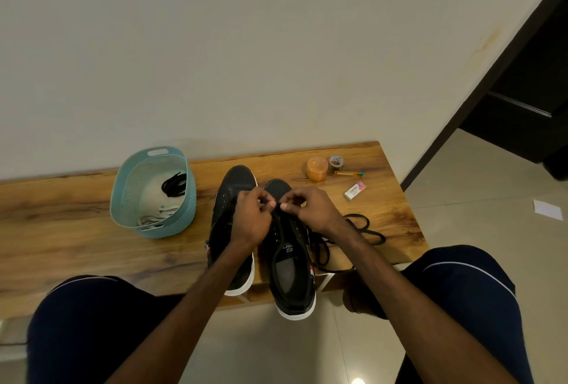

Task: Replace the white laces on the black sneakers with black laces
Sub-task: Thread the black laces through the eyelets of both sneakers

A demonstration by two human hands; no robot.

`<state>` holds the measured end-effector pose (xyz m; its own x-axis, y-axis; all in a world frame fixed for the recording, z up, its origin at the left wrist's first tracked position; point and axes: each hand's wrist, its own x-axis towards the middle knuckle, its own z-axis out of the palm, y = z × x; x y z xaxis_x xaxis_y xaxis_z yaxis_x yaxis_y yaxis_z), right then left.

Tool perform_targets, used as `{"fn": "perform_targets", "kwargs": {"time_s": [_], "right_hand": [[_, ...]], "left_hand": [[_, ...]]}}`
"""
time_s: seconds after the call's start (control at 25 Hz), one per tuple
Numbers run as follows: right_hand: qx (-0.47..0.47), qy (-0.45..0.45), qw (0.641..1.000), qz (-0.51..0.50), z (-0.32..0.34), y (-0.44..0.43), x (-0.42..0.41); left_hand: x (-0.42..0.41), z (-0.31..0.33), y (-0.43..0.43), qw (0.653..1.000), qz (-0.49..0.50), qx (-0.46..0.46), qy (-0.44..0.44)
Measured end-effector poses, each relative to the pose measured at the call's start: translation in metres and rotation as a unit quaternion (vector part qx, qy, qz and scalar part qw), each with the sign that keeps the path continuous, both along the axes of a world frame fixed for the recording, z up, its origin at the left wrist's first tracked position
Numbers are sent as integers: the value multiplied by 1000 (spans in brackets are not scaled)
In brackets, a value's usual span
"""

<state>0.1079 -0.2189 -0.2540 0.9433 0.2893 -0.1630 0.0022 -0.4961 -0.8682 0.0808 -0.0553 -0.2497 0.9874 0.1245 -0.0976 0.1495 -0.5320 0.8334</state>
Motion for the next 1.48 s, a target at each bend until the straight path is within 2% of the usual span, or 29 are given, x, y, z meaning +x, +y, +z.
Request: {"fn": "perform_targets", "kwargs": {"time_s": [0.12,0.24,0.32,0.44,0.72,0.92,1.32,1.48], "right_hand": [[-9,-9,1000,-10,-5,8,-2],[43,30,997,-54,-8,6,3],[71,60,993,-73,-8,7,6],[53,83,994,-51,-9,10,7],[-74,72,994,28,-7,15,11],[-154,51,987,17,-8,20,8],[-156,48,986,25,-8,21,9],[-158,40,986,26,-9,21,8]], "left_hand": [[-4,1,1,999,-4,36,6],[-13,1,-8,978,-40,192,68],[-15,2,-15,963,-49,247,92],[-13,4,-10,974,-10,209,81],[-19,6,4,993,30,83,82],[-20,3,4,994,31,74,71],[-19,-1,1,994,13,95,60],[-14,-5,5,996,16,51,73]]}}
